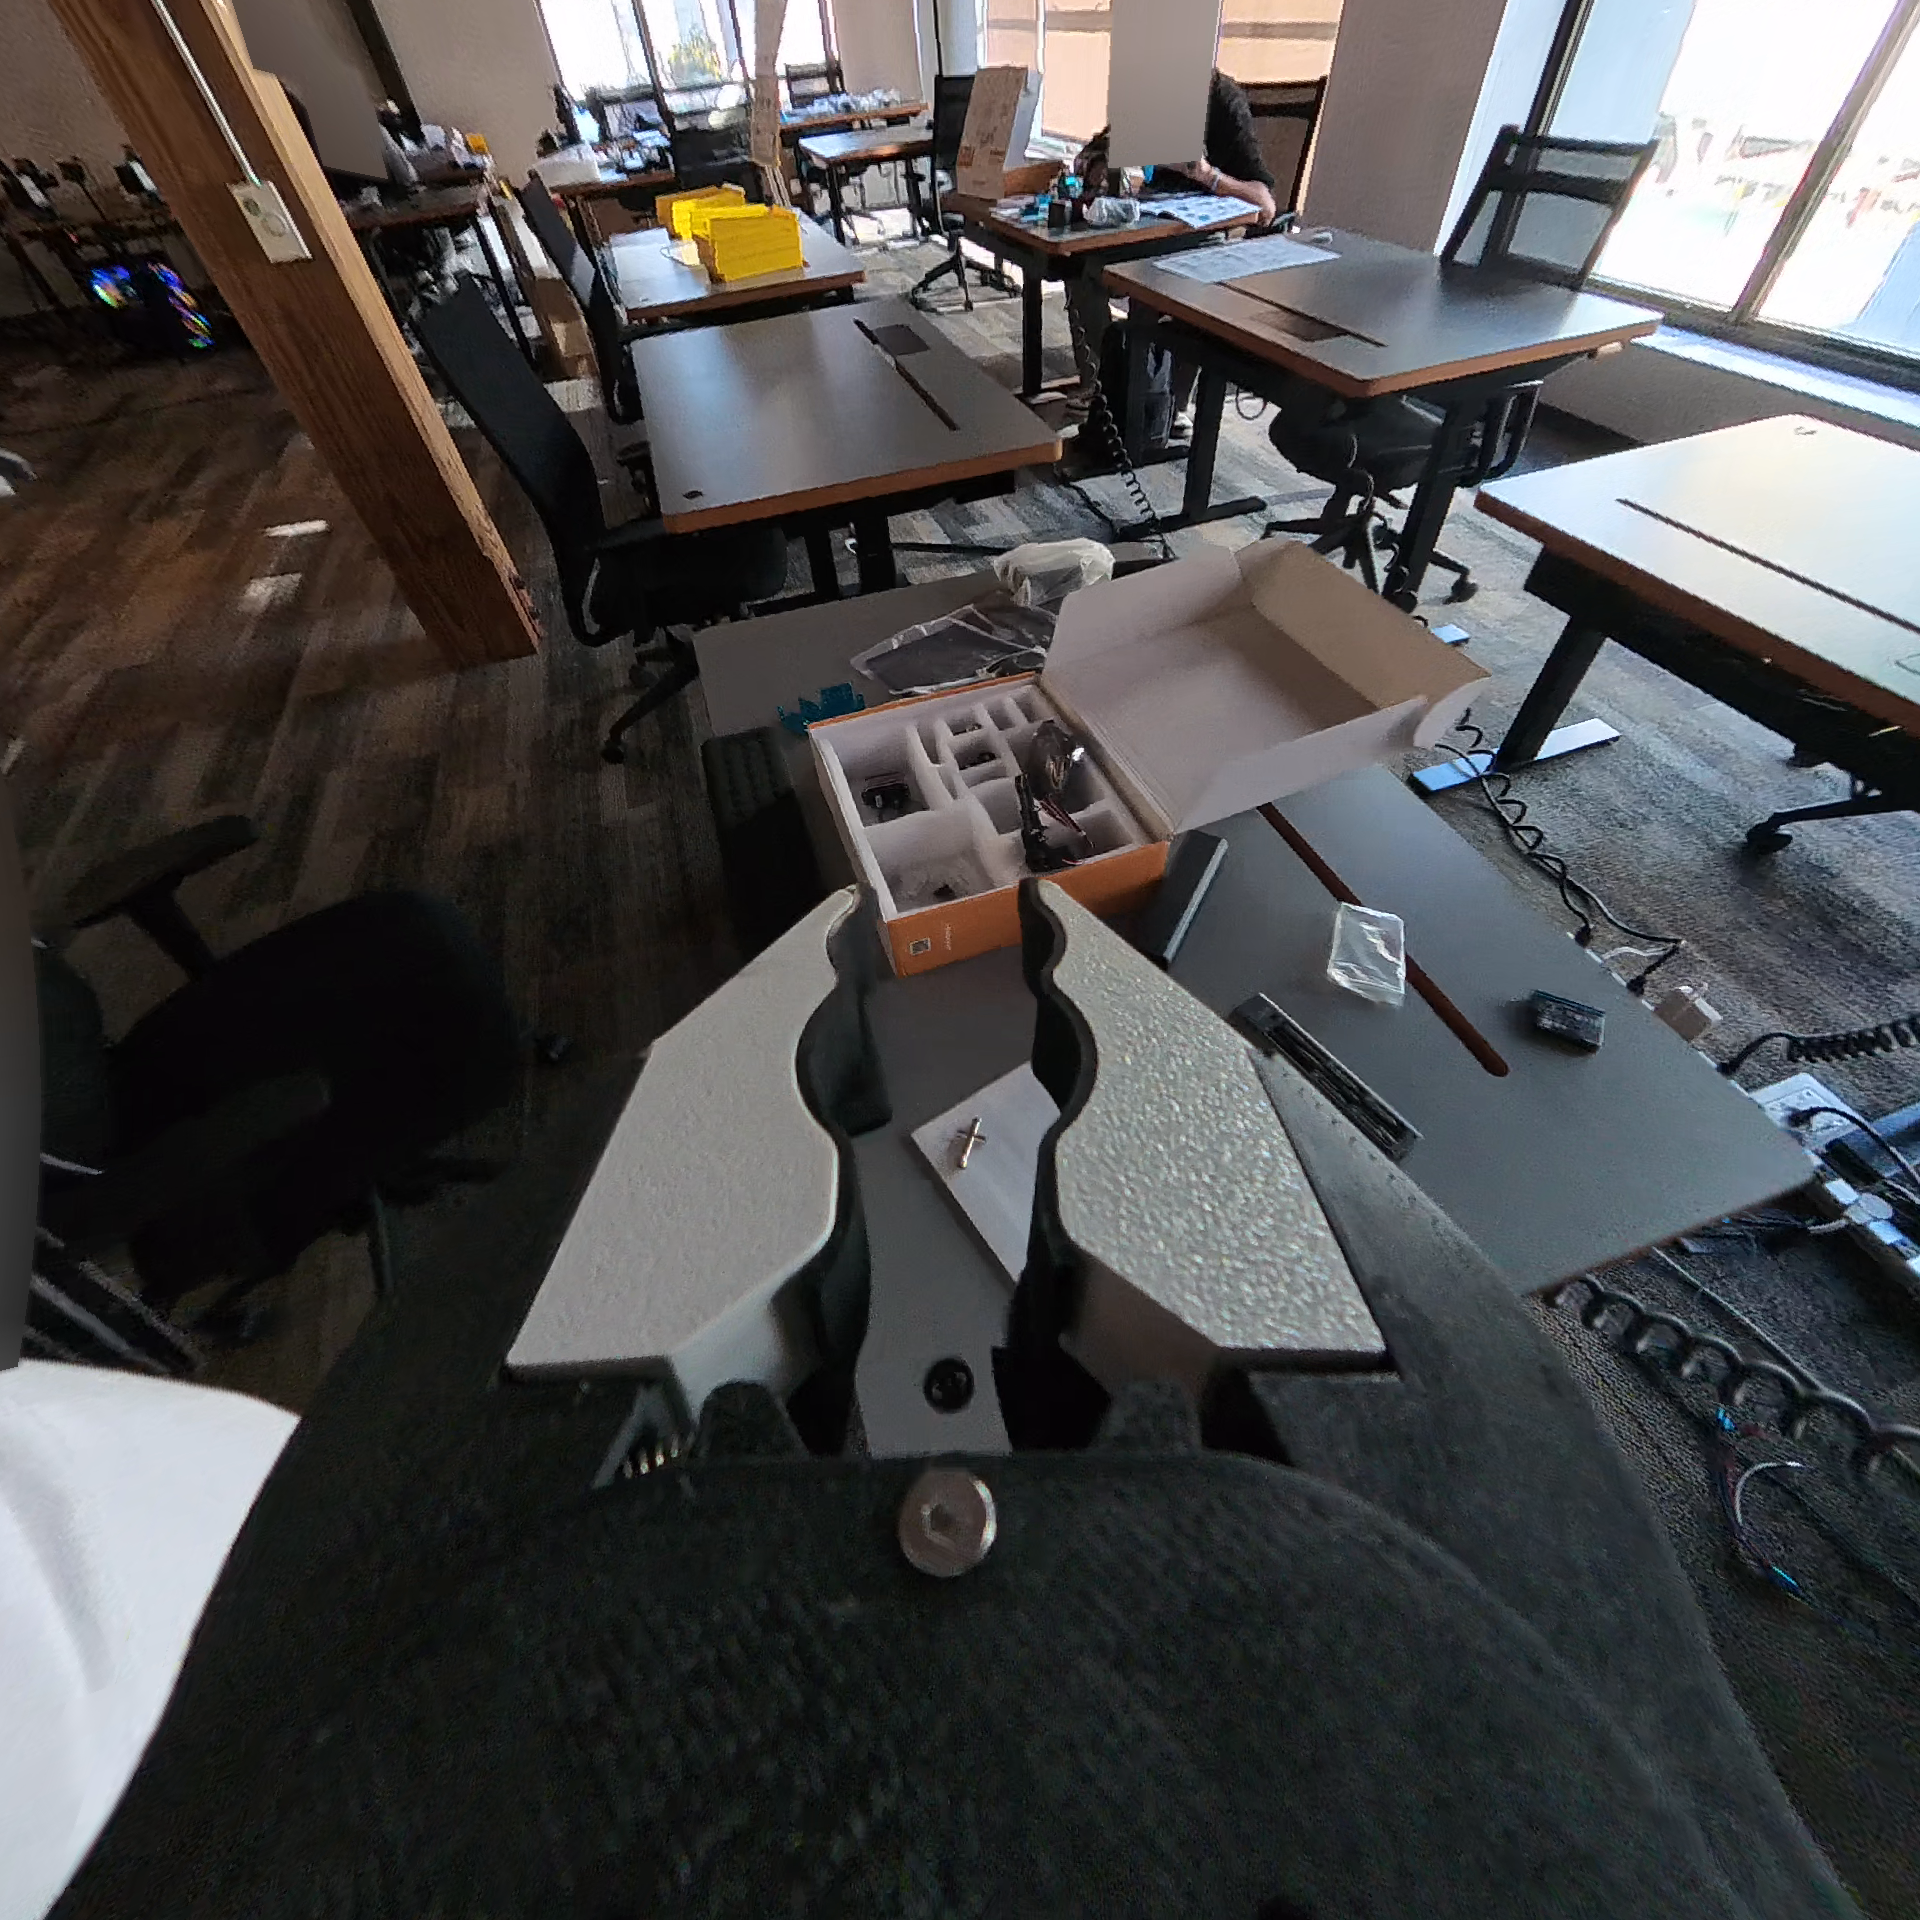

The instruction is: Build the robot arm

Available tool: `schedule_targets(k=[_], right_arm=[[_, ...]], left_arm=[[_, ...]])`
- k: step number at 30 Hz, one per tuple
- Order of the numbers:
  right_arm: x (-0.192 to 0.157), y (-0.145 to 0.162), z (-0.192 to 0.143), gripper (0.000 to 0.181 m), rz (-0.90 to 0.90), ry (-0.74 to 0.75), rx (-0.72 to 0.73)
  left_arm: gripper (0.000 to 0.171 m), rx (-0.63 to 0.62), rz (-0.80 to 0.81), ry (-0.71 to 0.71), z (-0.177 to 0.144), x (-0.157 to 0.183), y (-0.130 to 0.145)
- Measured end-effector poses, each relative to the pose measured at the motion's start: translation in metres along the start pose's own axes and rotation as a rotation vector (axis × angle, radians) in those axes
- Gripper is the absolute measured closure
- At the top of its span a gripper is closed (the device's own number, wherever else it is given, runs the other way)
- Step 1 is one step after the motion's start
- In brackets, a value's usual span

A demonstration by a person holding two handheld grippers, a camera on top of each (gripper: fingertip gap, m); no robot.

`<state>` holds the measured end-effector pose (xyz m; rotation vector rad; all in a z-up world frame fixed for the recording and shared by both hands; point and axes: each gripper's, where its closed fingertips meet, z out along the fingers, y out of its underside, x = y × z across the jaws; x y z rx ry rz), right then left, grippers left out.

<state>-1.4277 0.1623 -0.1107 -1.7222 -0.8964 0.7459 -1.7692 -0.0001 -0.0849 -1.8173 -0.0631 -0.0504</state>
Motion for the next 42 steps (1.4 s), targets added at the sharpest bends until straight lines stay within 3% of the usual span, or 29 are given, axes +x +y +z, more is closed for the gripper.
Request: schedule_targets(k=[4, 9, 14, 19, 22, 25, 28, 34, 42], right_arm=[[-0.021, 0.025, 0.103, 0.156, -0.031, 0.080, -0.110], [-0.055, 0.066, 0.222, 0.157, 0.010, -0.021, -0.220], [-0.051, 0.120, 0.323, 0.157, 0.101, -0.059, -0.331], [-0.032, 0.168, 0.430, 0.159, 0.187, -0.081, -0.362], [-0.020, 0.219, 0.502, 0.156, 0.150, -0.103, -0.546], [-0.010, 0.260, 0.553, 0.155, 0.036, -0.134, -0.783], [-0.007, 0.284, 0.582, 0.155, -0.123, -0.174, -0.911], [0.011, 0.326, 0.596, 0.151, -0.474, -0.209, -1.120], [0.008, 0.347, 0.595, 0.159, -0.526, -0.269, -1.300]], left_arm=[[0.146, -0.066, -0.004, 0.059, 0.008, -0.082, -0.002], [0.147, -0.063, 0.011, 0.030, 0.017, -0.175, -0.018], [0.149, -0.035, -0.010, -0.049, 0.047, -0.261, -0.025], [0.152, 0.018, -0.020, -0.099, 0.091, -0.323, -0.055], [0.153, -0.045, 0.029, -0.098, 0.128, -0.347, -0.062], [0.152, -0.079, 0.072, -0.104, 0.167, -0.367, -0.064], [0.155, -0.072, 0.084, -0.050, 0.207, -0.374, -0.065], [0.154, -0.113, 0.078, 0.135, 0.272, -0.390, -0.059], [0.156, -0.104, 0.091, 0.391, 0.320, -0.433, -0.059]])
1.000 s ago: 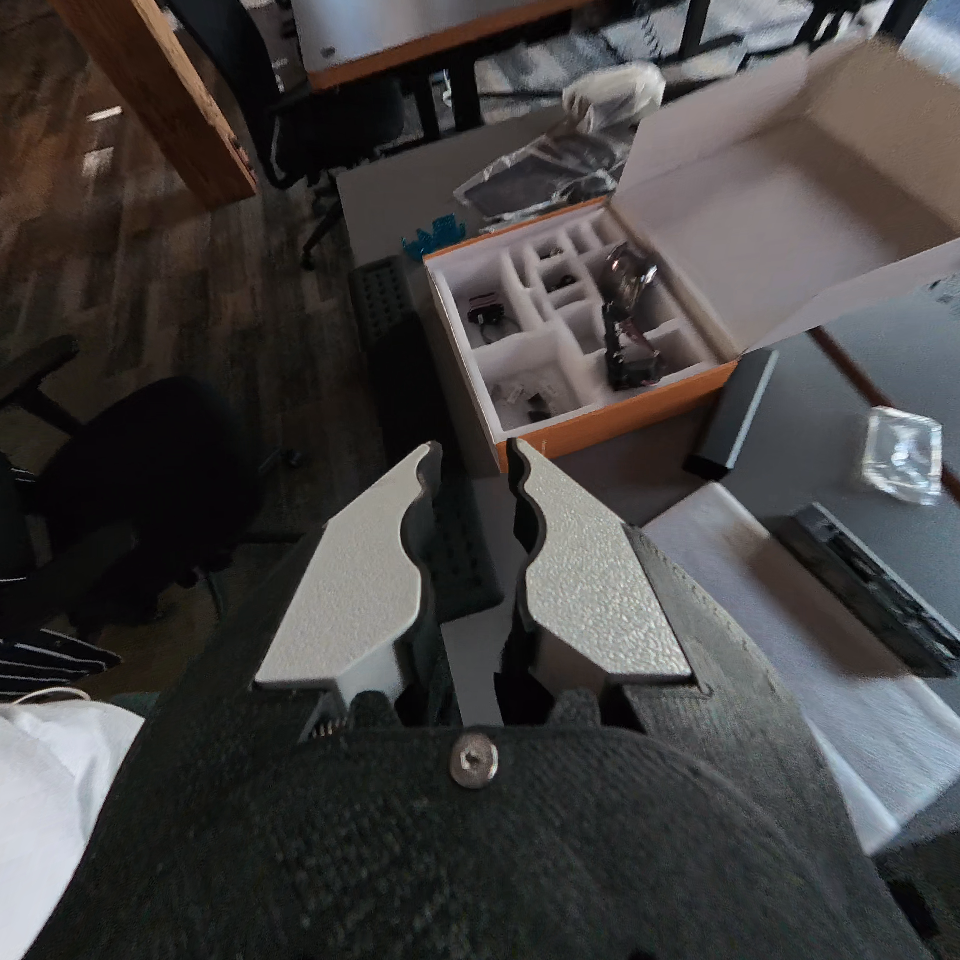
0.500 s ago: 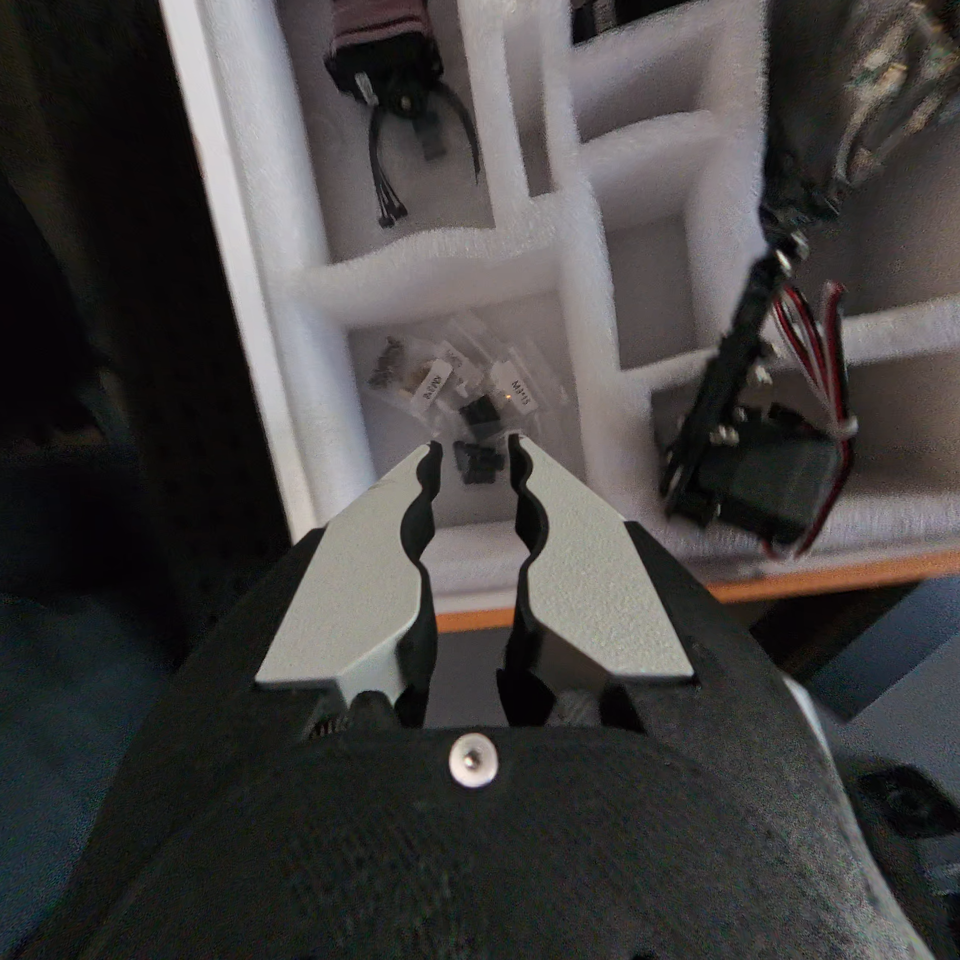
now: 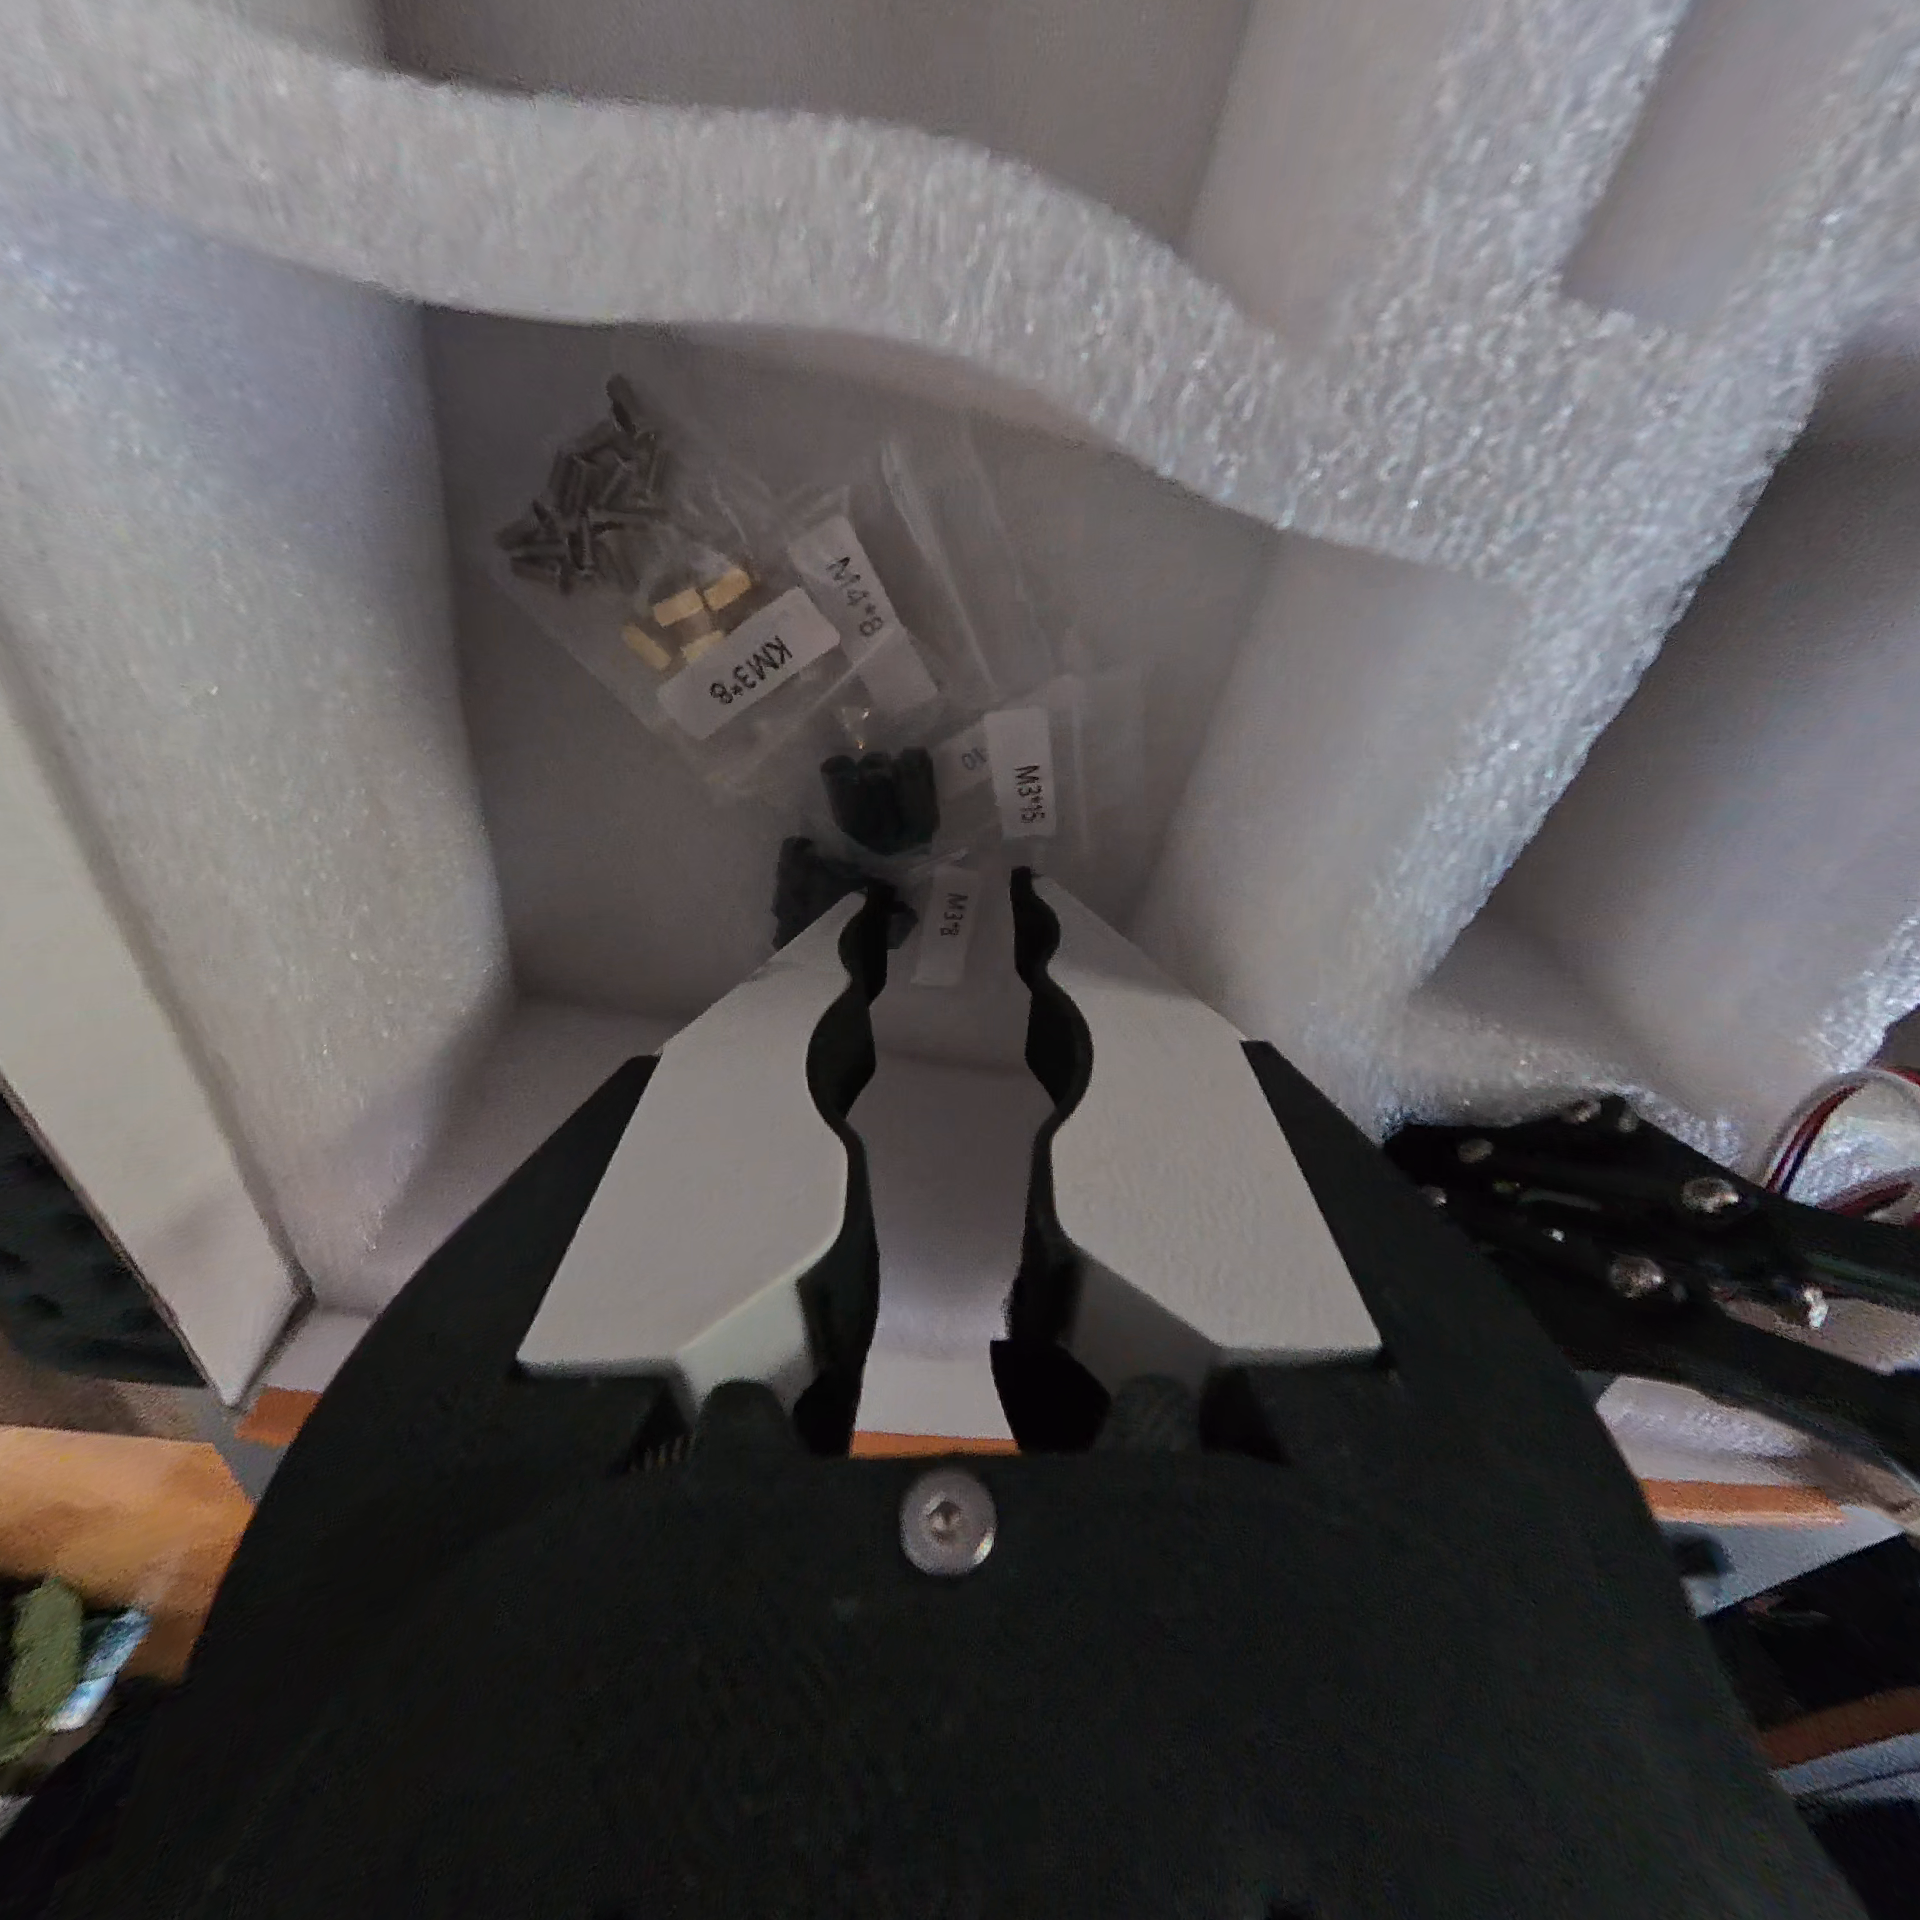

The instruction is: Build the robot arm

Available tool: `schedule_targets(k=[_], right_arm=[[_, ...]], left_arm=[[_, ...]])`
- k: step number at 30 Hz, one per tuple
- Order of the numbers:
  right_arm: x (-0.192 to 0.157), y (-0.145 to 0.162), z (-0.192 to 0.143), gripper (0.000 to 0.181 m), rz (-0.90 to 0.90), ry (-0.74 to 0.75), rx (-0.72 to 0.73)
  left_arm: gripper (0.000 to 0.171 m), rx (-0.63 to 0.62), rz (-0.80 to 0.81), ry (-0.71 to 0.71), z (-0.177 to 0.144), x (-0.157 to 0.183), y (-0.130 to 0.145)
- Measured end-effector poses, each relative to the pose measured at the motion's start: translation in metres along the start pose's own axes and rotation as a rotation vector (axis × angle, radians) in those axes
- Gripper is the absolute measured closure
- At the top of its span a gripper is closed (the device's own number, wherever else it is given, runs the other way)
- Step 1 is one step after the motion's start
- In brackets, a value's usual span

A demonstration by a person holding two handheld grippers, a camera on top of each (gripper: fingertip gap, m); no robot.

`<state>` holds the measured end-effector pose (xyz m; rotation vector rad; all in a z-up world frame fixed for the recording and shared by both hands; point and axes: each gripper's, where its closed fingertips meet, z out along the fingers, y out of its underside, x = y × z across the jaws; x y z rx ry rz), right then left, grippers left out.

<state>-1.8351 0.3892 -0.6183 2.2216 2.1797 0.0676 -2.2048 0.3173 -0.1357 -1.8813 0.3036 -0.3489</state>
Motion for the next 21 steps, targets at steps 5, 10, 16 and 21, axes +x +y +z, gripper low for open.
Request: schedule_targets(k=[5, 10, 16, 21], right_arm=[[-0.003, 0.003, 0.003, 0.180, 0.099, 0.027, -0.037], [-0.013, 0.006, -0.019, 0.181, 0.221, 0.035, 0.009], [-0.004, -0.004, -0.080, 0.181, 0.428, 0.114, 0.258], [0.000, -0.027, -0.150, 0.181, 0.612, 0.113, 0.502]], left_arm=[[0.158, -0.003, -0.005, 0.039, -0.006, -0.034, 0.003], [0.157, -0.025, -0.042, 0.090, -0.003, -0.046, 0.013], [0.146, -0.229, -0.018, 0.274, 0.054, -0.001, 0.078], [0.149, -0.328, -0.158, 0.583, 0.110, 0.091, 0.132]])
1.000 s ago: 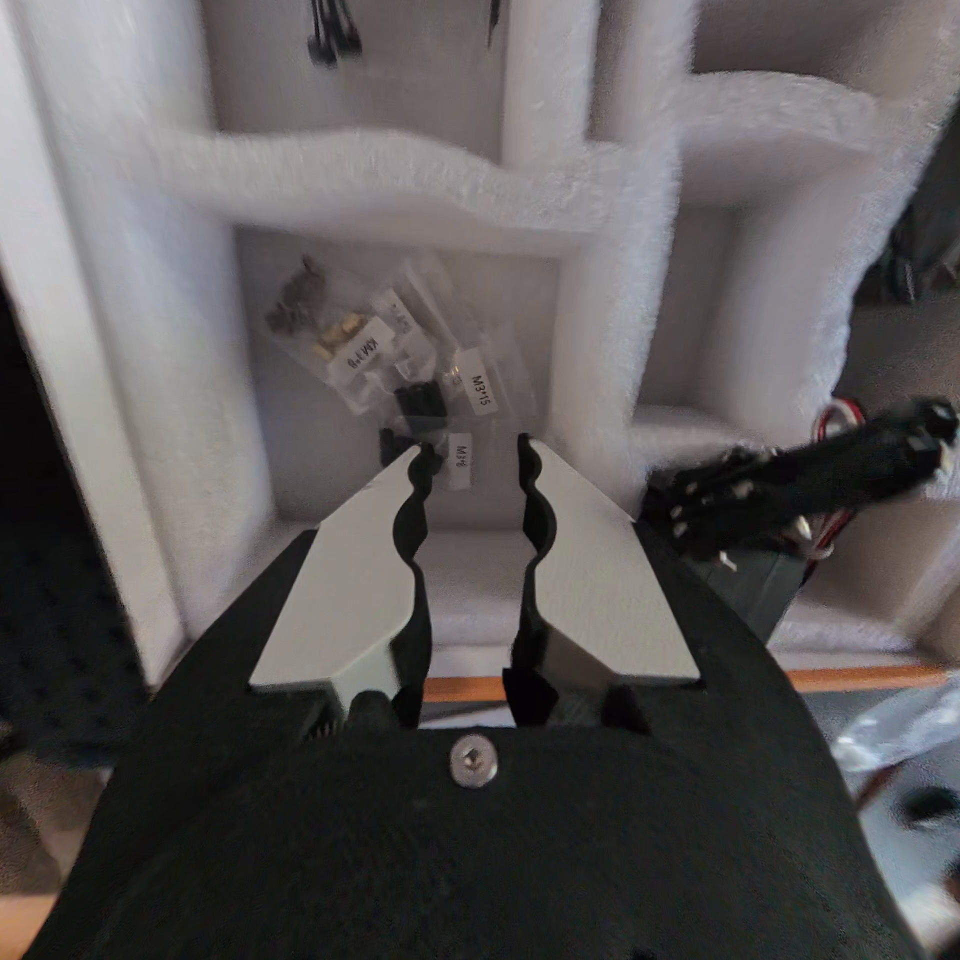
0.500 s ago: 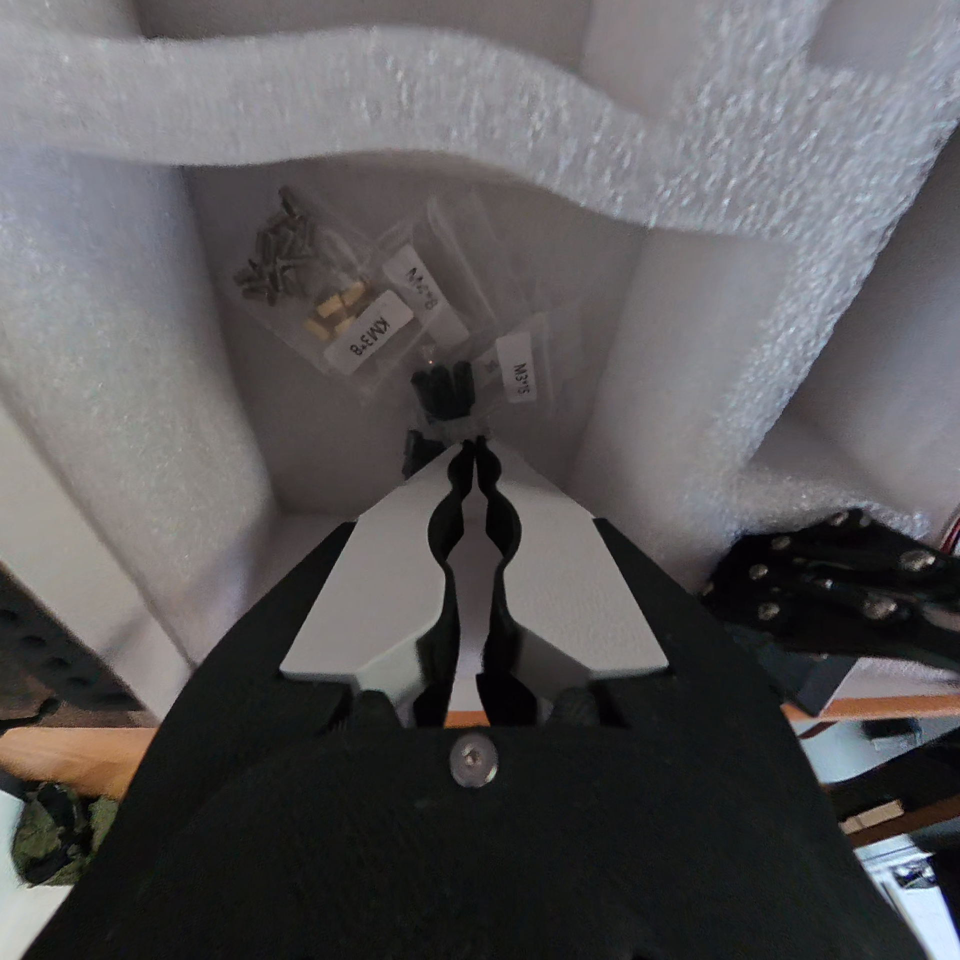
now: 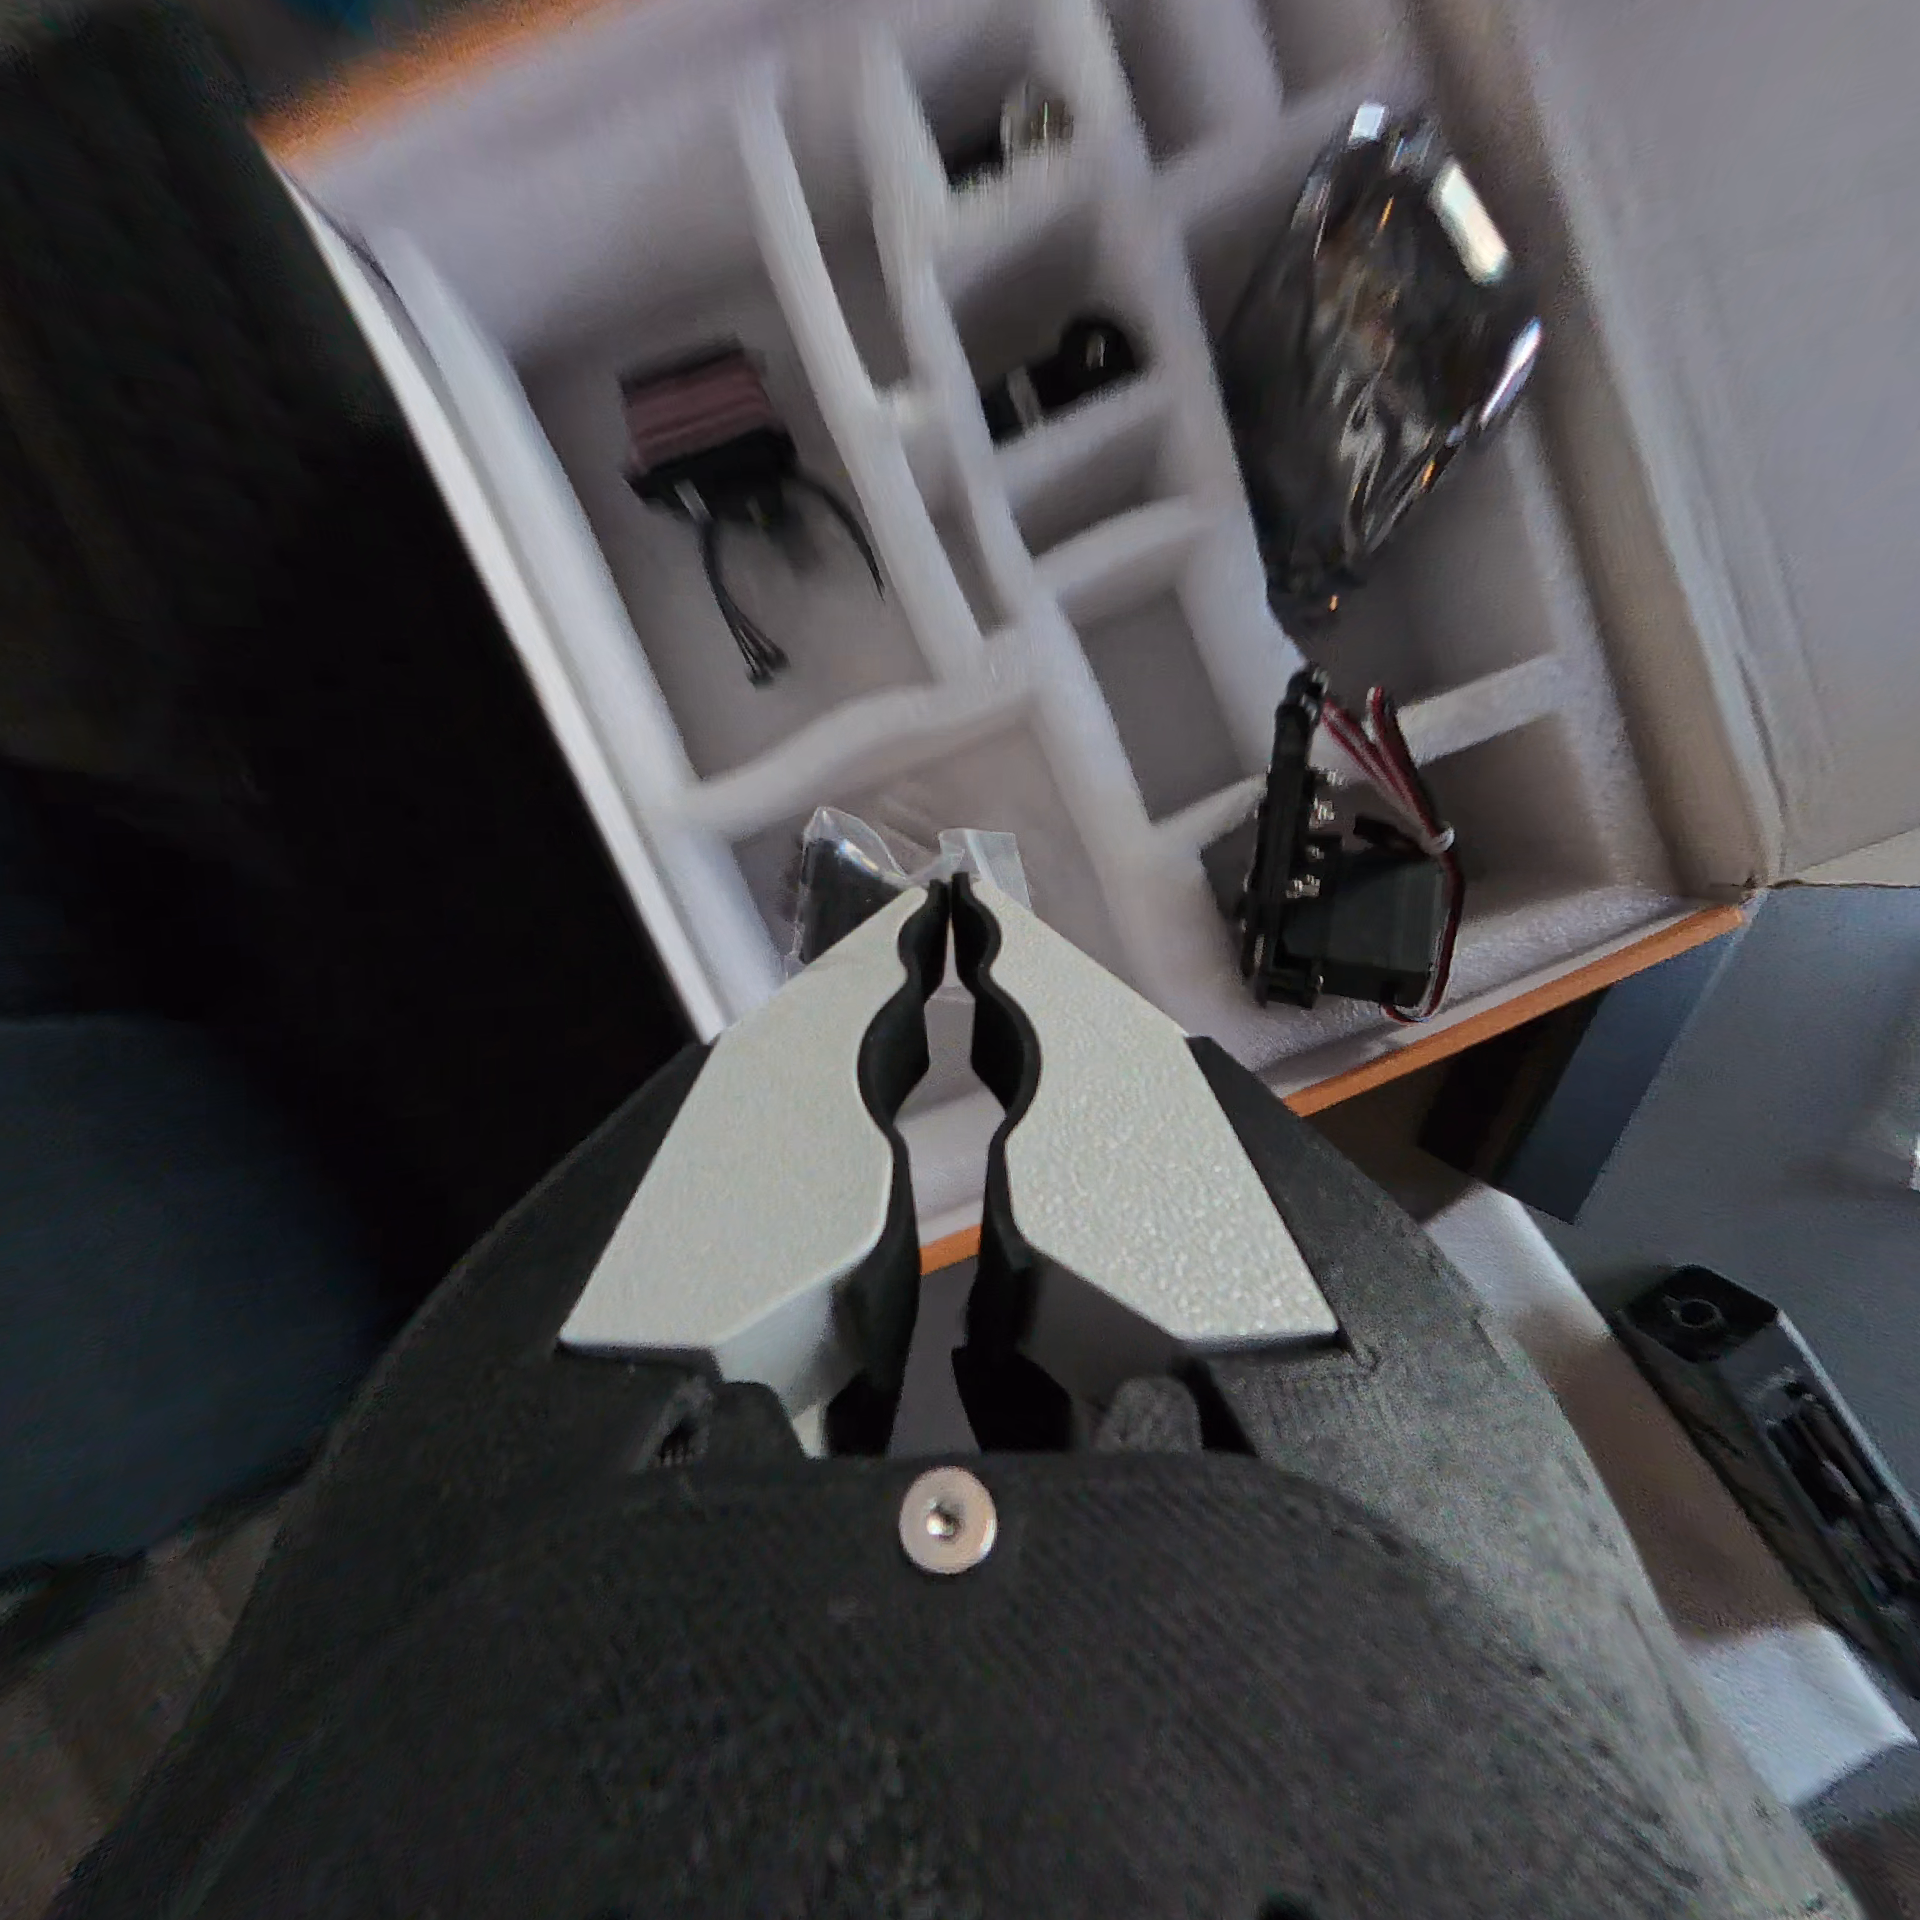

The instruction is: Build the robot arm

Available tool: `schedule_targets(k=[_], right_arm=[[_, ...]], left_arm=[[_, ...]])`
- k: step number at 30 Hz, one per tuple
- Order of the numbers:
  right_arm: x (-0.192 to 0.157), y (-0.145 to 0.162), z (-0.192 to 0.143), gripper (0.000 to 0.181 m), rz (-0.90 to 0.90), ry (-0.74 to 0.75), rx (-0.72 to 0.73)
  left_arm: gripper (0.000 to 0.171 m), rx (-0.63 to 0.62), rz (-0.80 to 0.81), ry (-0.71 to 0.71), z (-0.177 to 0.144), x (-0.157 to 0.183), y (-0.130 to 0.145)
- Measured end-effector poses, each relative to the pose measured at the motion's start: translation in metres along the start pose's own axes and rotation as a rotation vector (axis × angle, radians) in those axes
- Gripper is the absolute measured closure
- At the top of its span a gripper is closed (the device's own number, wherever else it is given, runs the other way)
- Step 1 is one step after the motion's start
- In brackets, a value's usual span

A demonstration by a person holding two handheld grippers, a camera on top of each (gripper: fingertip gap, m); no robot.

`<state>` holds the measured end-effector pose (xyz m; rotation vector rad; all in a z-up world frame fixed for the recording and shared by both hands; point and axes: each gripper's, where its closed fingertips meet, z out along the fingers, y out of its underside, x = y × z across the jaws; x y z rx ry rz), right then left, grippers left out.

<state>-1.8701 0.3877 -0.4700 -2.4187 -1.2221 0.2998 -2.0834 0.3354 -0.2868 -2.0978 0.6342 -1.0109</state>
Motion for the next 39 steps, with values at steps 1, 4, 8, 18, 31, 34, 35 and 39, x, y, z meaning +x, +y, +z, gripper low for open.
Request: schedule_targets(k=[1, 4, 8, 18, 31, 34, 35, 39], right_arm=[[-0.006, -0.012, -0.012, 0.181, 0.027, -0.009, 0.041], [-0.024, -0.047, -0.053, 0.181, 0.076, -0.026, 0.152], [-0.038, -0.076, -0.099, 0.181, 0.078, 0.028, 0.220], [-0.050, -0.100, -0.157, 0.178, 0.086, 0.112, 0.352], [-0.058, -0.131, -0.250, 0.148, 0.535, -0.482, 0.953], [-0.072, -0.136, -0.246, 0.181, 0.502, -0.583, 0.929], [-0.070, -0.135, -0.241, 0.181, 0.501, -0.567, 0.916], [-0.048, -0.118, -0.222, 0.181, 0.513, -0.462, 0.846]], left_arm=[[0.148, -0.023, -0.017, 0.047, 0.022, 0.007, 0.006], [0.143, -0.084, -0.064, 0.170, 0.082, 0.029, 0.015], [0.135, -0.117, -0.080, 0.288, 0.134, 0.057, 0.010], [0.168, -0.071, -0.084, 0.489, 0.157, 0.103, -0.018], [0.168, 0.131, -0.160, 0.810, 0.092, 0.135, -0.071], [0.168, 0.116, -0.154, 0.811, 0.093, 0.138, -0.068], [0.168, 0.111, -0.157, 0.799, 0.095, 0.136, -0.066], [0.152, 0.102, -0.153, 0.636, 0.108, 0.100, -0.054]])
